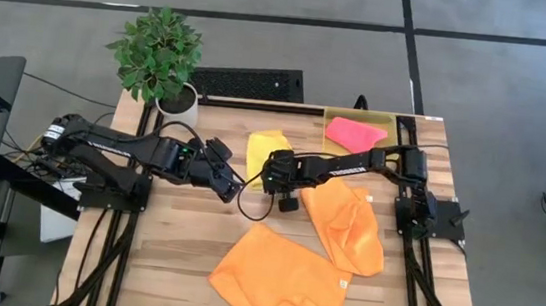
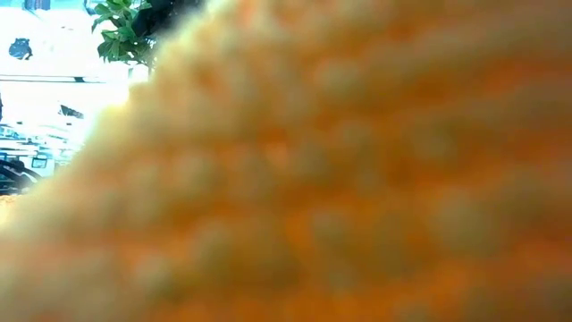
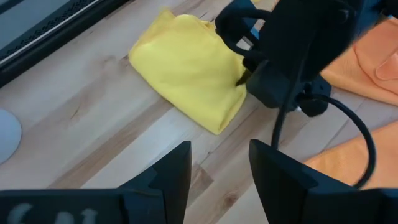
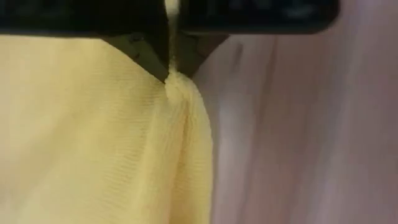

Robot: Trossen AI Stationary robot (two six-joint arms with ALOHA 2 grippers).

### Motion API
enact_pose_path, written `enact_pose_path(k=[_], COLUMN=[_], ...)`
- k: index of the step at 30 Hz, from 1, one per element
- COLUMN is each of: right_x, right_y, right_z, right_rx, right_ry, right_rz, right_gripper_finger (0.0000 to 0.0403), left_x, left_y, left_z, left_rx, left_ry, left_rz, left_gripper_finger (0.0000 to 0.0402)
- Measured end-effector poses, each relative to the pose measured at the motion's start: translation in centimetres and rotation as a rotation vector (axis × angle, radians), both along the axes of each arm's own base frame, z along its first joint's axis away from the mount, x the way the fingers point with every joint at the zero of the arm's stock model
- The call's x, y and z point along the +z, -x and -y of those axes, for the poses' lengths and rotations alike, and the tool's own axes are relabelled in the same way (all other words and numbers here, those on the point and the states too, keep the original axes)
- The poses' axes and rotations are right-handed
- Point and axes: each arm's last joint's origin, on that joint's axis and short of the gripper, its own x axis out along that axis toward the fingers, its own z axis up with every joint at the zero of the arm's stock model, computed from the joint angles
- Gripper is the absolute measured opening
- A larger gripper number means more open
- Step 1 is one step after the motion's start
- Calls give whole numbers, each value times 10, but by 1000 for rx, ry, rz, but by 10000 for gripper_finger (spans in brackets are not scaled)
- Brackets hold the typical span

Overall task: Fold microfiber towels
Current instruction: Put the folded yellow microfiber towel into the yellow bin

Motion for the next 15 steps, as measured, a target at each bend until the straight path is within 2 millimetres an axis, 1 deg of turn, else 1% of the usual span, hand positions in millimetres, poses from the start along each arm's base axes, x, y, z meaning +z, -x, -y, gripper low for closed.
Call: enact_pose_path(k=[2,5,9,12,15], right_x=[1,9,30,40,49], right_y=[2,9,17,25,31], right_z=[1,1,3,10,19], right_rx=[3,27,88,116,162], right_ry=[-2,0,34,75,121], right_rz=[-12,-54,-73,-115,-147], right_gripper_finger=[14,20,8,12,8], left_x=[0,0,0,0,0], left_y=[0,0,0,0,0], left_z=[0,0,0,0,0], left_rx=[-1,-1,-13,-13,-22], left_ry=[0,0,-7,-8,-13], left_rz=[0,-1,-6,-7,-10], left_gripper_finger=[154,154,154,154,154])
